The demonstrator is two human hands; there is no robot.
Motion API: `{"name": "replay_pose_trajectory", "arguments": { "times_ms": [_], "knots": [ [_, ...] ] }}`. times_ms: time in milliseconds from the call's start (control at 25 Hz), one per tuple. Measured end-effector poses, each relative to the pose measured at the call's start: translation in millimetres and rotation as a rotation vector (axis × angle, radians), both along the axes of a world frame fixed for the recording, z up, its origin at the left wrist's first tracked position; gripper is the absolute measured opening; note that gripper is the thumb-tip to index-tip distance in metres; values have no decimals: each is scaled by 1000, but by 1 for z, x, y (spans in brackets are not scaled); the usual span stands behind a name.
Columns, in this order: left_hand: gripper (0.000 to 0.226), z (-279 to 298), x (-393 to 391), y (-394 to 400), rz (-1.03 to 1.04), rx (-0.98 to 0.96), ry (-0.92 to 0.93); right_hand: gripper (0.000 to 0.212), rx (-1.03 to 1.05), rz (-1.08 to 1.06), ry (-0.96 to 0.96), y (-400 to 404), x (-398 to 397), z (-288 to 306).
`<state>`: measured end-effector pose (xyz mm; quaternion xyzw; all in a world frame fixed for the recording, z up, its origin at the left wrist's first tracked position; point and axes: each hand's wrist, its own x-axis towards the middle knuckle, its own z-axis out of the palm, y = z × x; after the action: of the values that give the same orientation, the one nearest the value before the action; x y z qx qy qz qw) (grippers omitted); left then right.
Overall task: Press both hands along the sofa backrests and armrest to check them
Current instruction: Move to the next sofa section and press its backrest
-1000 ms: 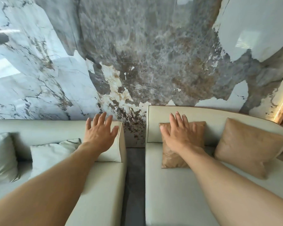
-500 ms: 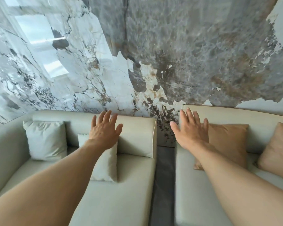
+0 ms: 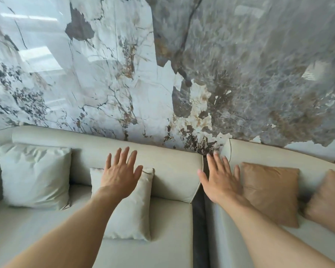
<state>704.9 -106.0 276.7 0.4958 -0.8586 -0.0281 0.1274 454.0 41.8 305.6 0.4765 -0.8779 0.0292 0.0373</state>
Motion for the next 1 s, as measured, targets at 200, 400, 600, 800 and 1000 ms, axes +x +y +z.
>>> {"name": "replay_pose_trajectory", "arguments": {
  "times_ms": [200, 400, 600, 800, 1000],
  "knots": [
    [59, -34, -3, -54, -41, 22, 11, 69, 48, -27, 21, -45, -7, -26],
    [60, -94, -29, -112, -1, 51, -91, 70, 91, -21, -55, -115, -63, -99],
    [62, -145, -67, -150, -31, 53, -117, 69, 111, -16, -88, -143, -104, -162],
    [60, -214, -130, -204, -69, 96, -170, 70, 107, -14, -126, -180, -128, -243],
    [61, -261, -161, -240, -101, 68, -105, 69, 95, 62, -108, -216, -138, -294]
  ]
}}
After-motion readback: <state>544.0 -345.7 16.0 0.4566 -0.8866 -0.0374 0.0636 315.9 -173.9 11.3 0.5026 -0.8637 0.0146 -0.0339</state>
